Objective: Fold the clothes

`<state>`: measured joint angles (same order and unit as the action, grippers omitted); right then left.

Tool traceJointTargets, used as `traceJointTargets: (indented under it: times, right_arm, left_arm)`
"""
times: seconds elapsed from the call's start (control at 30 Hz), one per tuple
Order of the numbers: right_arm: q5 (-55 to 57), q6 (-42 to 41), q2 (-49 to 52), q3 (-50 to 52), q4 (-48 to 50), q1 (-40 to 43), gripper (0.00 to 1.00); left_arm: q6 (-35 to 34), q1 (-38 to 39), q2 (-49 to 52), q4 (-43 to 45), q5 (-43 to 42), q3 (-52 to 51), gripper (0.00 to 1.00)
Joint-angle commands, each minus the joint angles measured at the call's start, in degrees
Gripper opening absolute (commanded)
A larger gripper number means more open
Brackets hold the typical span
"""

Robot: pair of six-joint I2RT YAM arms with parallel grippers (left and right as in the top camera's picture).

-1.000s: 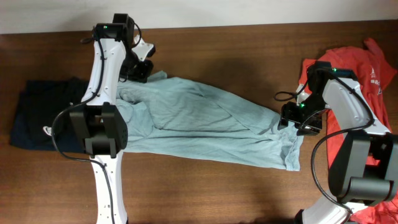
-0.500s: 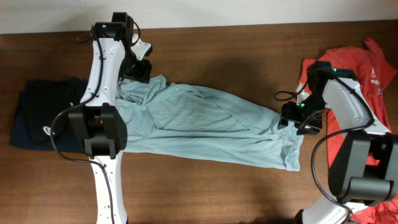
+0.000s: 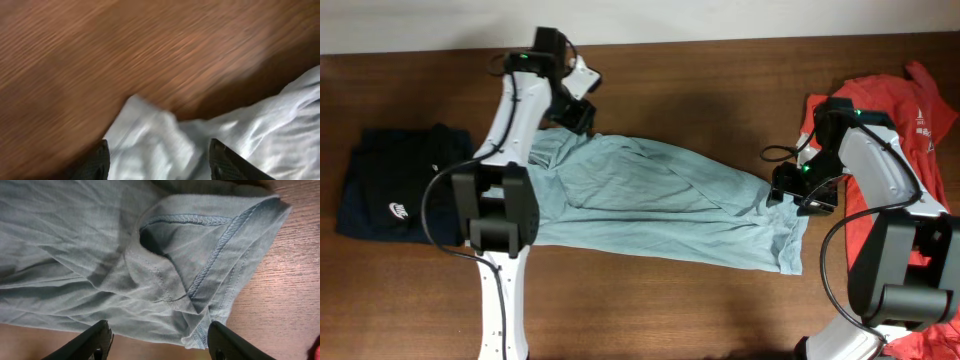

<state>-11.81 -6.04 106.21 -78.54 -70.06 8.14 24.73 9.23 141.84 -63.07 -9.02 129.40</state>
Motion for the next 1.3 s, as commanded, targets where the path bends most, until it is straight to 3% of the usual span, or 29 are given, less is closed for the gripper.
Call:
traceJointTargets:
  times: [0.0, 0.27, 0.37, 0.4, 0.53, 0.83, 1.27]
  right_arm:
    - [0.48, -0.35, -0.33, -0.20, -0.24, -0.26, 0.67]
    - [0.48, -0.35, -0.33, -0.20, -0.20, -0.26, 0.67]
    - [0.48, -0.37, -0.33, -0.20, -0.22, -0.26, 0.67]
    - [0.48, -0.37, -0.33, -0.20, -0.22, -0.26, 0.67]
    - [0.48, -0.37, -0.33, -0.20, -0.22, -0.26, 0.67]
    - [0.48, -0.35, -0.33, -0.20, -0.22, -0.26, 0.67]
    - [0.50, -0.35, -0.33, -0.20, -0.20, -0.26, 0.67]
  left_arm:
    - [2.16, -0.39, -1.68, 1.81, 0.07, -2.43, 0.63]
    - [2.14, -0.44, -1.66, 6.64, 1.31, -6.69, 0.63]
    - [2.16, -0.44, -1.66, 8.31, 1.31, -7.74, 0.54]
    - [2.16, -0.42, -1.66, 9.09, 1.33, -7.91, 0.50]
    - [2.16, -0.39, -1.73, 10.84, 1.33, -7.74, 0.00]
    - [-1.36, -0.44, -7.56, 5.11, 5.01, 0.79, 0.00]
    - [-2.89, -0.39, -14.03, -18.21, 4.92, 4.46, 0.00]
